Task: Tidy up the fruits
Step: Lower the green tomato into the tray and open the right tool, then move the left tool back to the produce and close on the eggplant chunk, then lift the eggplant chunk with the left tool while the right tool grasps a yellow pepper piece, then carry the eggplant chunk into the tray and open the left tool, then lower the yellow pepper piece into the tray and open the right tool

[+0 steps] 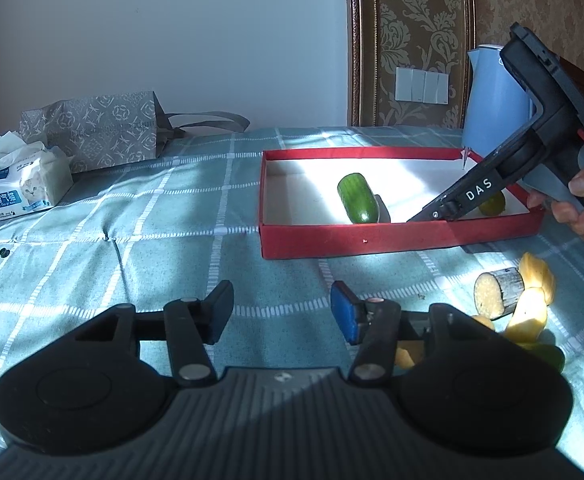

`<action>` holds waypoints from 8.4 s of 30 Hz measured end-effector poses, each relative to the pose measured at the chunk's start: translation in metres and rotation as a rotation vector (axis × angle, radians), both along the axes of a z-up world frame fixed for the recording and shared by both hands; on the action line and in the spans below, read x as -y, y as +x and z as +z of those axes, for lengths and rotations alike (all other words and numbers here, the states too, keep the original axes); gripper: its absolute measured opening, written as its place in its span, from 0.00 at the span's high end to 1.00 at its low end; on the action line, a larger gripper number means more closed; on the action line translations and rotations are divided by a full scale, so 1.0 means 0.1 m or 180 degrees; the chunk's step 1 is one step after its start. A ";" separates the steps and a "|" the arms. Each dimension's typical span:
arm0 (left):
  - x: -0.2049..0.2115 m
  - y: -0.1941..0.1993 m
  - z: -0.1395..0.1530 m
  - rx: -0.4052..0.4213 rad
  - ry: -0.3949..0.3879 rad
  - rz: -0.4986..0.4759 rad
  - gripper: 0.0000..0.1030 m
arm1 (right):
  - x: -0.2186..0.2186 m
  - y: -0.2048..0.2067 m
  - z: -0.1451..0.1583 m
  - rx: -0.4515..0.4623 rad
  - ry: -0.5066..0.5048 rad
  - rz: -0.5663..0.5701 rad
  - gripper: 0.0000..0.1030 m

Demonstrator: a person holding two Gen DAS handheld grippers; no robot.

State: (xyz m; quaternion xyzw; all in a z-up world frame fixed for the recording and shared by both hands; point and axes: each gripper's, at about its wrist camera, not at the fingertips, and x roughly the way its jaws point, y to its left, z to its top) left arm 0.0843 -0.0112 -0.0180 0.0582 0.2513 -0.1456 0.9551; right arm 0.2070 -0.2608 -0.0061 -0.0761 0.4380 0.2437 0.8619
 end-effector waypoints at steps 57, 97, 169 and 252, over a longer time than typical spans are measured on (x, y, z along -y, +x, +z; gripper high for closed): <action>0.48 -1.32 -0.04 0.0091 0.0018 0.0044 0.27 | 0.51 -2.19 -0.13 0.2022 0.0678 -0.1526 0.41; 0.60 -1.13 -0.20 -0.0163 -0.0194 0.0087 0.64 | 0.66 -2.15 -0.14 0.1890 0.0846 -0.1739 0.39; 0.76 -0.32 0.46 0.0342 -0.0048 -0.0205 0.63 | 0.55 -1.72 -0.29 0.1186 0.0561 -0.1719 0.54; -0.13 -0.27 0.06 0.0295 -0.0211 0.0406 0.20 | 0.20 -1.42 -0.05 0.1511 0.0037 -0.1499 0.53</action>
